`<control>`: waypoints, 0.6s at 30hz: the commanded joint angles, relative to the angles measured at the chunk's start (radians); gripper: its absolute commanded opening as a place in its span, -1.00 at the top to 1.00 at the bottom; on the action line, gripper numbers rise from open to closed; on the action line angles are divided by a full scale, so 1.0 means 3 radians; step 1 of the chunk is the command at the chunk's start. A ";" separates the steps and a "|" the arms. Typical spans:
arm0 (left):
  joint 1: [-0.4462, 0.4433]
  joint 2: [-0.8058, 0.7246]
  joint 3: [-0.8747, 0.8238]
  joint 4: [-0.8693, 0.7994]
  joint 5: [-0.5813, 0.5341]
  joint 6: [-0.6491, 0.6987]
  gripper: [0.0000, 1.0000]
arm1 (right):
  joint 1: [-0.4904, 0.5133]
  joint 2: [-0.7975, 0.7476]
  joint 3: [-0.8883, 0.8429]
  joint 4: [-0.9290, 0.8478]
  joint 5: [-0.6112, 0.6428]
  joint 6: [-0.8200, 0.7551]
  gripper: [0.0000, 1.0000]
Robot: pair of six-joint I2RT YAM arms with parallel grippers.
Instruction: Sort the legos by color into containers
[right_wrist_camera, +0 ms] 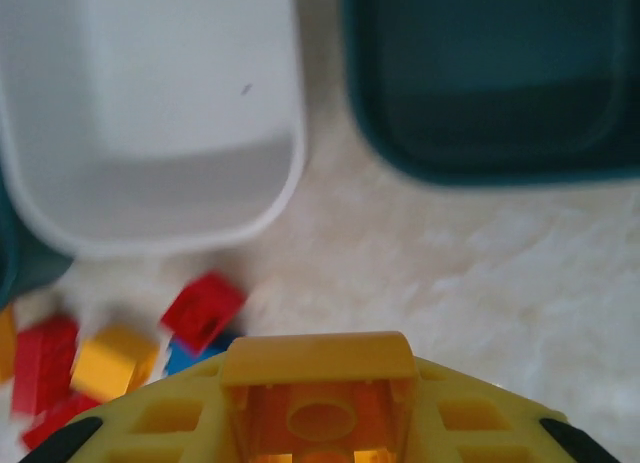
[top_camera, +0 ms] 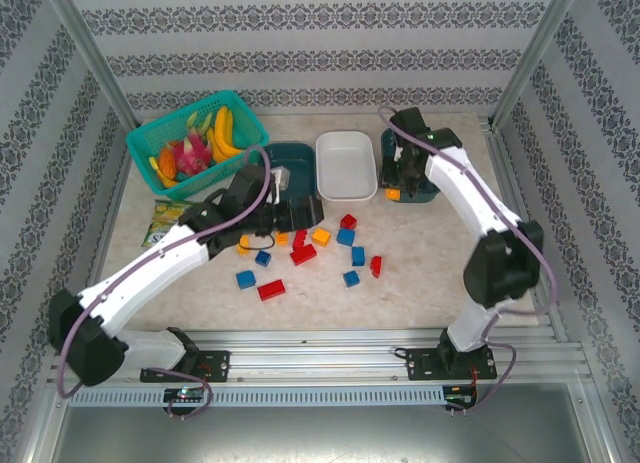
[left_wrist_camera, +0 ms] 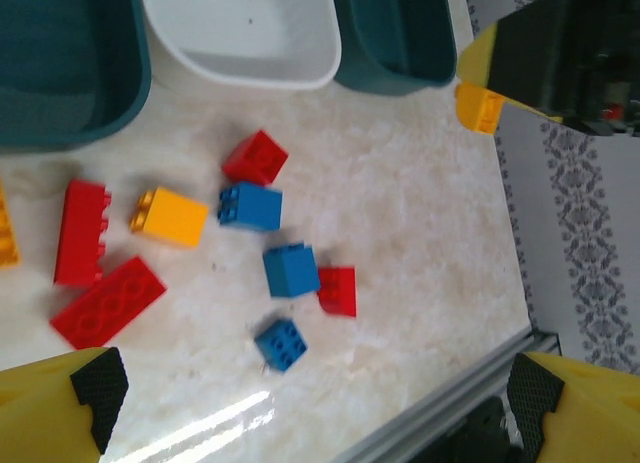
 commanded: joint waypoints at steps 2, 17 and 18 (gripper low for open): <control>0.0167 0.0459 0.0542 0.0247 0.0169 -0.0048 -1.00 | -0.0316 0.0568 0.0464 0.0010 0.0003 0.0012 0.35; 0.0325 0.1750 0.1863 0.0063 0.0401 0.0007 -1.00 | -0.0721 0.2180 0.2061 -0.0554 -0.0189 0.0044 0.03; 0.0333 0.1761 0.1874 0.0063 0.0399 0.0001 -1.00 | -0.0721 0.2205 0.2100 -0.0565 -0.0201 0.0033 0.01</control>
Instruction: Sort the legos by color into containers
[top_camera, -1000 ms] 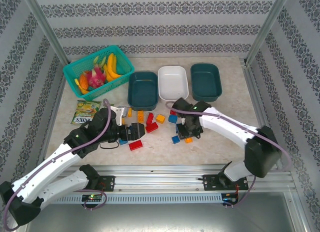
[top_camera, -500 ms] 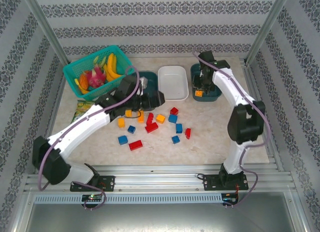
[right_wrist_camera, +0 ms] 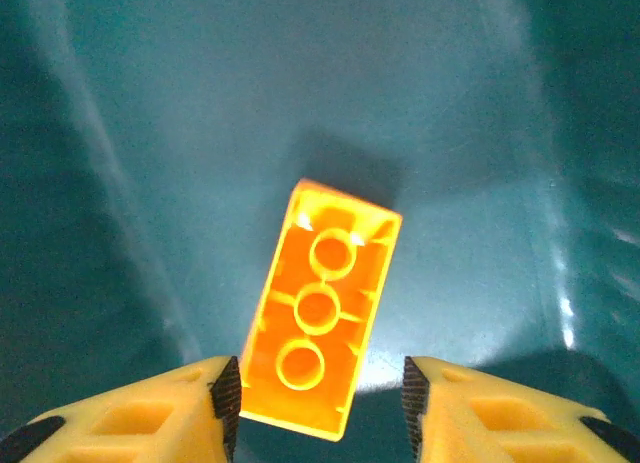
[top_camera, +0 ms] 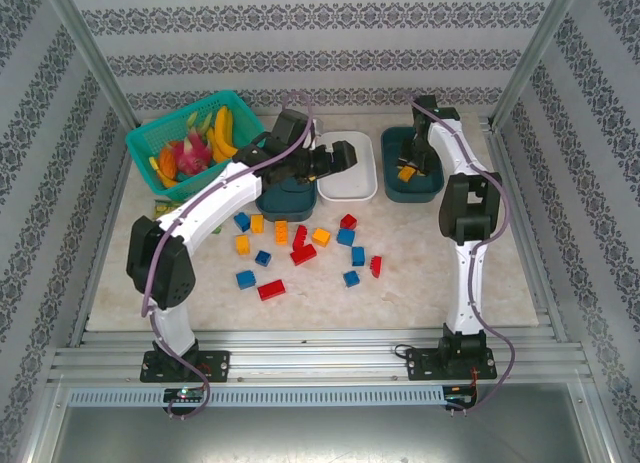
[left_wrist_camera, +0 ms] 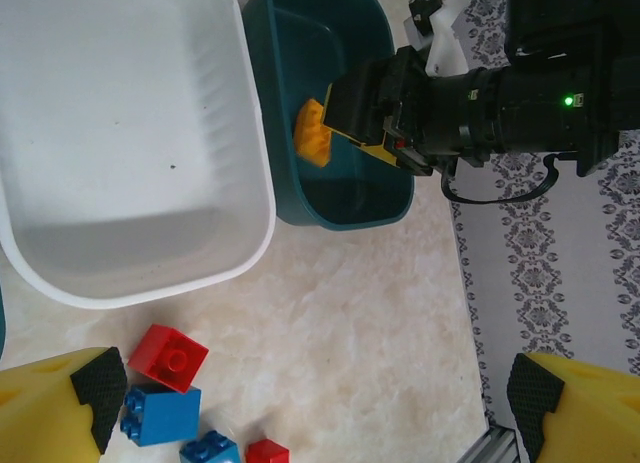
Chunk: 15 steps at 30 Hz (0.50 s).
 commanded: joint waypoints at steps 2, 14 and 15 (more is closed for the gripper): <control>0.0071 0.0016 0.0170 -0.0075 0.0052 -0.0005 -1.00 | -0.0022 0.0109 0.0278 -0.0293 -0.0099 -0.0005 -0.08; 0.0279 -0.1078 -0.1004 -0.0777 -0.0559 -0.0221 -1.00 | 0.0635 -0.2136 -0.1737 0.1349 -0.0689 0.0027 -0.34; 0.0319 -0.1195 -0.1146 -0.0855 -0.0598 -0.0244 -1.00 | 0.0730 -0.2344 -0.2006 0.1548 -0.0778 0.0053 -0.36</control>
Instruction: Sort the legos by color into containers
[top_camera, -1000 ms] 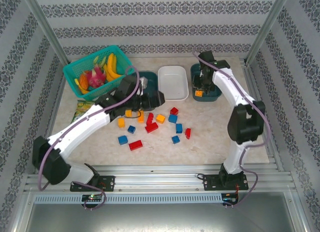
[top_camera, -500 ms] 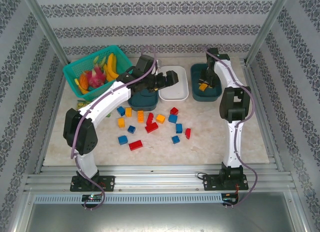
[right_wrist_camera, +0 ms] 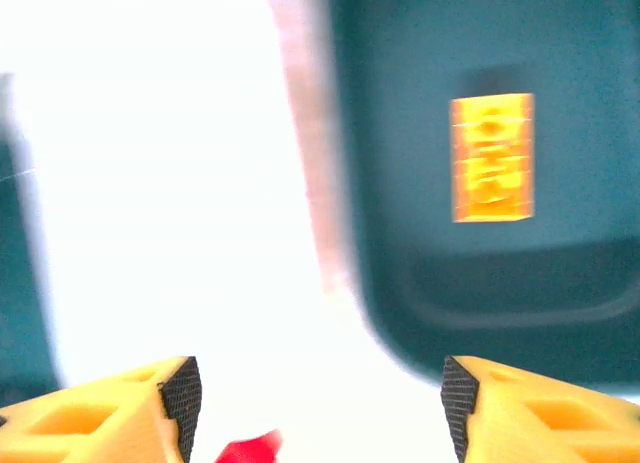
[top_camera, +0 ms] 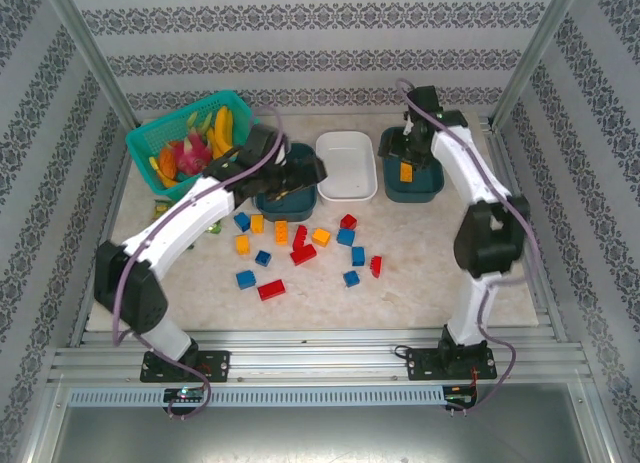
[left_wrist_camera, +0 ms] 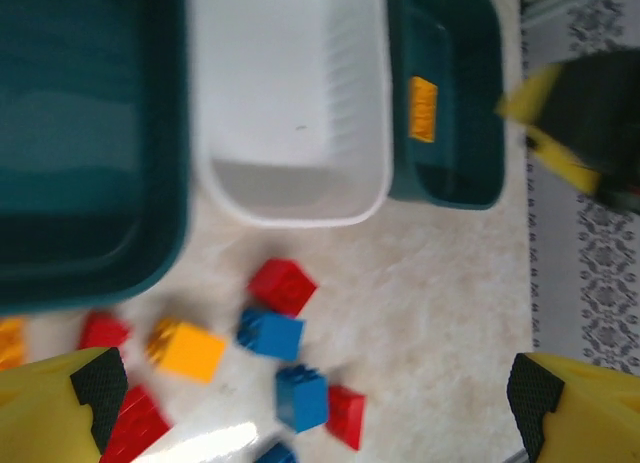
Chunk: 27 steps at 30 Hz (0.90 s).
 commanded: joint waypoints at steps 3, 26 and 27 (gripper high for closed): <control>0.0249 -0.0663 -0.0677 -0.0659 -0.0394 -0.0175 -1.00 | 0.0613 -0.1117 -0.1237 0.1215 -0.0607 0.0032 -0.41; 0.1192 0.0597 -0.0544 -0.0280 -0.0266 -0.0556 -0.41 | 0.1931 -0.1886 -0.3078 0.3020 -0.0444 0.0101 -0.61; 0.1192 0.0673 -0.0473 -0.0294 -0.0279 -0.0546 -0.41 | 0.1934 -0.1873 -0.3067 0.3027 -0.0436 0.0107 -0.61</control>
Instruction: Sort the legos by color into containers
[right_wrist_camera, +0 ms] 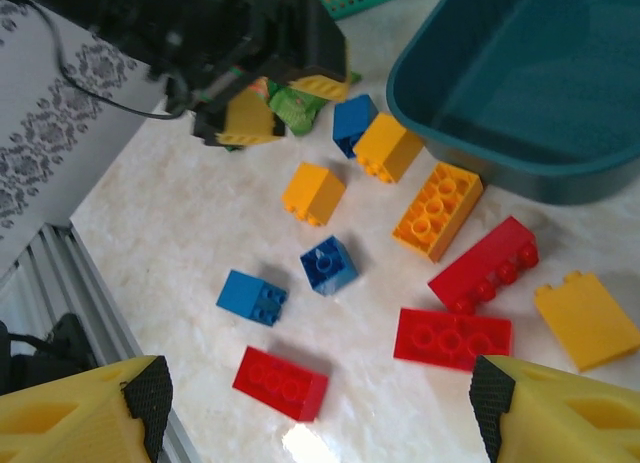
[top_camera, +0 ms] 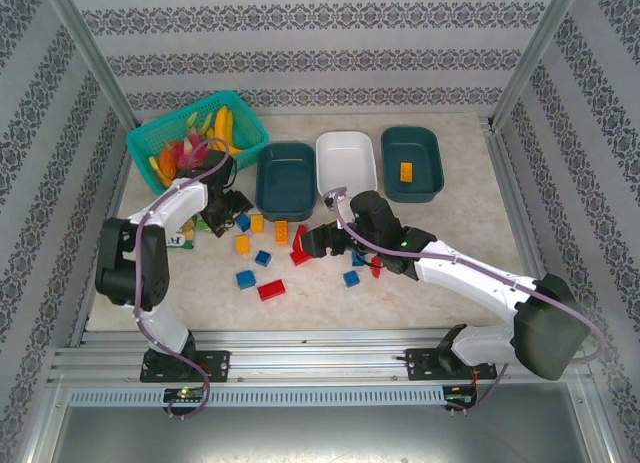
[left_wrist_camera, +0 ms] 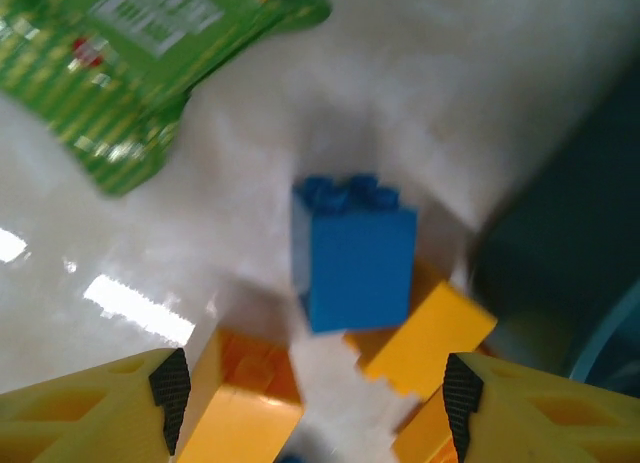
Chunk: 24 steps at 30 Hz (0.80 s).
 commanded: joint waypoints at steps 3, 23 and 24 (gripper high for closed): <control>0.0045 0.0313 0.0360 -0.0107 -0.0050 -0.0096 -0.34 | 0.0009 0.0087 0.0084 0.0232 0.0037 0.0057 -0.61; 0.0039 0.0520 0.0281 -0.0024 -0.0209 -0.0041 0.19 | -0.0023 0.0191 0.0220 0.0159 0.0052 0.0114 -0.59; 0.0042 0.0472 0.0298 -0.0068 -0.0281 -0.0012 0.23 | -0.0029 0.0188 0.0244 0.0159 0.0057 0.0117 -0.58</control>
